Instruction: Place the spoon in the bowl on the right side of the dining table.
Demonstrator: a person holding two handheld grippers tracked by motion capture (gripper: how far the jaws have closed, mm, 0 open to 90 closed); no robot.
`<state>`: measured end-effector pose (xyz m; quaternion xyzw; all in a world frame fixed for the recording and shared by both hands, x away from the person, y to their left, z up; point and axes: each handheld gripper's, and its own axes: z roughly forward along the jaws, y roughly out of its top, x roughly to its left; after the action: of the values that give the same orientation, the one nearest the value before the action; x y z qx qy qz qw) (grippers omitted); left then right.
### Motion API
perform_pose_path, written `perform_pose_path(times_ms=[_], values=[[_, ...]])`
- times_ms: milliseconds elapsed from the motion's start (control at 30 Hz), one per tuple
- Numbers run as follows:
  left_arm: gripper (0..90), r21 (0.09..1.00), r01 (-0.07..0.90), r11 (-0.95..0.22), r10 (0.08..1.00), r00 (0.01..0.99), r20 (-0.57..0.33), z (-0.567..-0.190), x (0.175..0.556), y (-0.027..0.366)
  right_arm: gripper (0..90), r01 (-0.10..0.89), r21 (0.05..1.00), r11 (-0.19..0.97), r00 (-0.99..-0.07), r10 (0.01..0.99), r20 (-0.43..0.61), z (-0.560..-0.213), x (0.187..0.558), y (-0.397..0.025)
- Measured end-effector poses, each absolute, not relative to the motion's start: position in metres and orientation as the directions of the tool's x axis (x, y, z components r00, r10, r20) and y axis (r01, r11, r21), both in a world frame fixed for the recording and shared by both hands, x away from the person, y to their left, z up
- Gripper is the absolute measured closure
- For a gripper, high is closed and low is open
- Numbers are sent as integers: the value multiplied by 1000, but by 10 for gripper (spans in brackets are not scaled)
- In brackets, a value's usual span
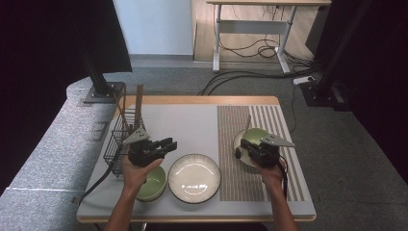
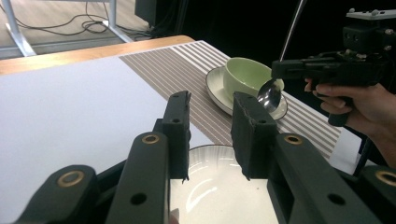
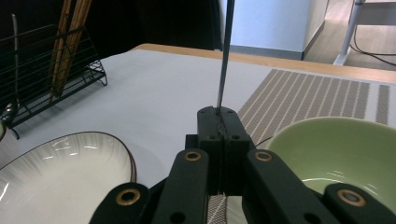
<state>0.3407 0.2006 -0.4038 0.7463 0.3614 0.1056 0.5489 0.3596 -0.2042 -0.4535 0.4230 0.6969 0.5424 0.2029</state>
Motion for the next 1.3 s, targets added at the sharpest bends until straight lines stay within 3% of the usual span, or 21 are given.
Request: perform_pose_path(times_ms=[1300], values=[[671,886,445,-130,674,695,-250,-413,335,224,898,377,926,-21,-476,854,213,-455,370,-238]])
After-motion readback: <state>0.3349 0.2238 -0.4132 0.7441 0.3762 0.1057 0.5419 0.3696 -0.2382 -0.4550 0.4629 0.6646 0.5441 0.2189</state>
